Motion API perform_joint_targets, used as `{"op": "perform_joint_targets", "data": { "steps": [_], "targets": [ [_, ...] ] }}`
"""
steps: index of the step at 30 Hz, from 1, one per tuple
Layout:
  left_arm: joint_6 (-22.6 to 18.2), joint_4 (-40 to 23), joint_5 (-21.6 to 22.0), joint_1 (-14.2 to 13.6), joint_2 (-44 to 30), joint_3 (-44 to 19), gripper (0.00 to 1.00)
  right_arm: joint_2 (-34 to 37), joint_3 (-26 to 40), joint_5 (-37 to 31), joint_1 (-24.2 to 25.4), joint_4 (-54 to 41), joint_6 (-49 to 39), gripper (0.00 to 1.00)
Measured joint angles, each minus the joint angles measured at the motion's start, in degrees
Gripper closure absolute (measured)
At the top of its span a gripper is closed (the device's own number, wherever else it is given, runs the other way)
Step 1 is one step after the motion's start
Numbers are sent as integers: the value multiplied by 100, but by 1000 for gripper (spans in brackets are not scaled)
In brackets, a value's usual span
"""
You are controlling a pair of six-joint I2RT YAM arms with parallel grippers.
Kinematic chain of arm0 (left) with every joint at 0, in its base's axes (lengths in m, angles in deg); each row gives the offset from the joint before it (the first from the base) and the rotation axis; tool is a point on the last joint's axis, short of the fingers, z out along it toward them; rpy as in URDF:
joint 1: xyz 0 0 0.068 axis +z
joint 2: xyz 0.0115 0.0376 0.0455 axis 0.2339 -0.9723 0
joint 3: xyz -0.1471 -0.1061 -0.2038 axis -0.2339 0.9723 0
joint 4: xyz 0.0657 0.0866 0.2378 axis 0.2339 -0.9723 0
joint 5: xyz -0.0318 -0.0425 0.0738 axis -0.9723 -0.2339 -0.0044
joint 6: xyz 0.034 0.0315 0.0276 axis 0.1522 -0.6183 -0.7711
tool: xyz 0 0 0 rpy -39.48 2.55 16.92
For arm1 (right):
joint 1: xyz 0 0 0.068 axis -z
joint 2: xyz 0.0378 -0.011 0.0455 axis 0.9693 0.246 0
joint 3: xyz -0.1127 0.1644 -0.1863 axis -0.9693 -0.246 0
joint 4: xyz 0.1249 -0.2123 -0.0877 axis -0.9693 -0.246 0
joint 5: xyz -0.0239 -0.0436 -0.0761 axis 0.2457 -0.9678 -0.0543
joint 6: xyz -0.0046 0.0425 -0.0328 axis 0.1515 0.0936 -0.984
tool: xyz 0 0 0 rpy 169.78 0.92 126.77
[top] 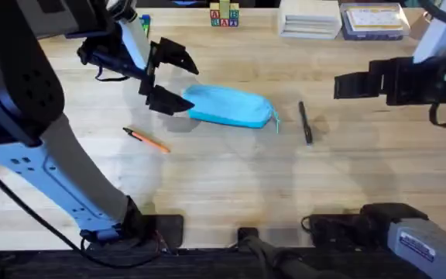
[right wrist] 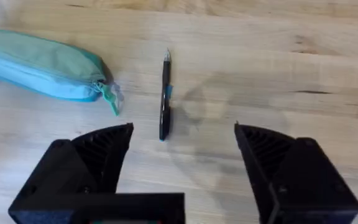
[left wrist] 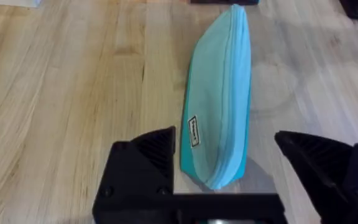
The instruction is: Unzip the bag, pick up the pens from the table one at a time and place them inside, then zip the bag closed.
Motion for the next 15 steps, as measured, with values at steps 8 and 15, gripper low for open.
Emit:
{"op": "perform_joint_targets", "data": {
  "steps": [8, 15],
  "targets": [
    [0, 0, 154, -47, 0, 0, 7, -2, 0, 0, 0, 0, 0, 4],
    [0, 31, 264, -49, 0, 0, 7, 0, 0, 0, 0, 0, 2, 4]
  ]
}}
